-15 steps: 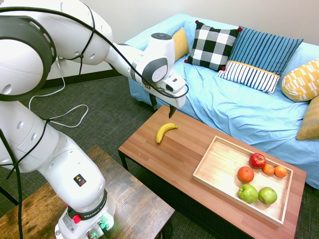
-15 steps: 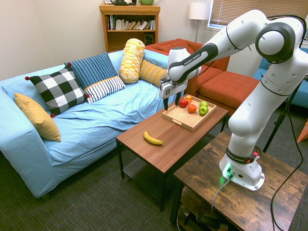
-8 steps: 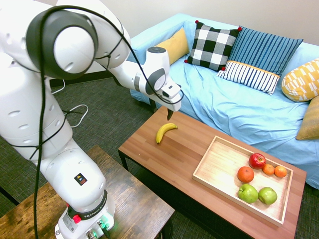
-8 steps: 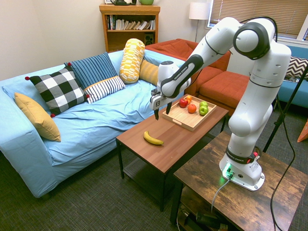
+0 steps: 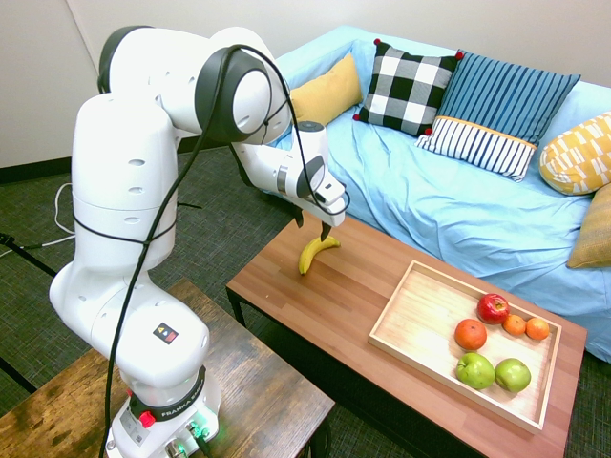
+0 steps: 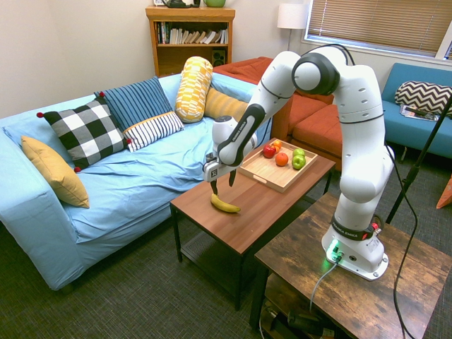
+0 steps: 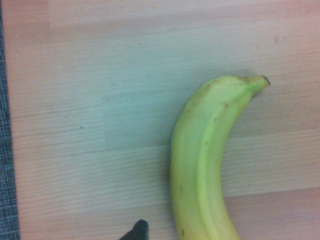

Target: Put banana in the tray

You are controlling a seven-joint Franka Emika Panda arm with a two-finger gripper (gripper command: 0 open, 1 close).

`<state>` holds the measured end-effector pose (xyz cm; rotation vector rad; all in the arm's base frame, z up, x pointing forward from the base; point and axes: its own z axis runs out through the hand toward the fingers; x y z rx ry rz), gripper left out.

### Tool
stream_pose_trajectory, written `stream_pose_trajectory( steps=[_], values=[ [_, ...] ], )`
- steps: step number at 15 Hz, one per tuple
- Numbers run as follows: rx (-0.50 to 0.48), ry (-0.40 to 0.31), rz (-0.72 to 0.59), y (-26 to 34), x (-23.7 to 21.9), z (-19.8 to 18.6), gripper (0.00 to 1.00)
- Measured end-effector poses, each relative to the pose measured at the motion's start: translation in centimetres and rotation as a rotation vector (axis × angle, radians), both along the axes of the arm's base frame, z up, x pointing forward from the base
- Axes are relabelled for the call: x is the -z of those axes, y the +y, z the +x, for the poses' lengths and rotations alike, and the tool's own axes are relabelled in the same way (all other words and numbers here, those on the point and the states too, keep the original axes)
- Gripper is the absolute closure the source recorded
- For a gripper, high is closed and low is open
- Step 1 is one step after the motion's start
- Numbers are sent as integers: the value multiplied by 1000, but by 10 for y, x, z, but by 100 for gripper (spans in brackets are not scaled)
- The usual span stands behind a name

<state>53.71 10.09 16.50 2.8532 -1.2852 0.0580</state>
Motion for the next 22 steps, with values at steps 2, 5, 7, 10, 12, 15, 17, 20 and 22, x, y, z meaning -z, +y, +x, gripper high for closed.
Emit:
stream_pose_trajectory(
  steps=[2,5,7,10,12,15,17,20,22],
  values=[
    [17,18,0,3,23,8,0],
    [29,40,2,8,53,16,0],
    [34,48,2,8,64,19,100],
    [35,53,8,5,70,22,100],
    [33,57,14,4,73,21,100],
    [31,62,19,2,77,20,100],
    [29,63,22,2,78,20,100],
    [25,62,24,0,78,20,100],
    [20,58,26,2,78,20,100]
  ],
)
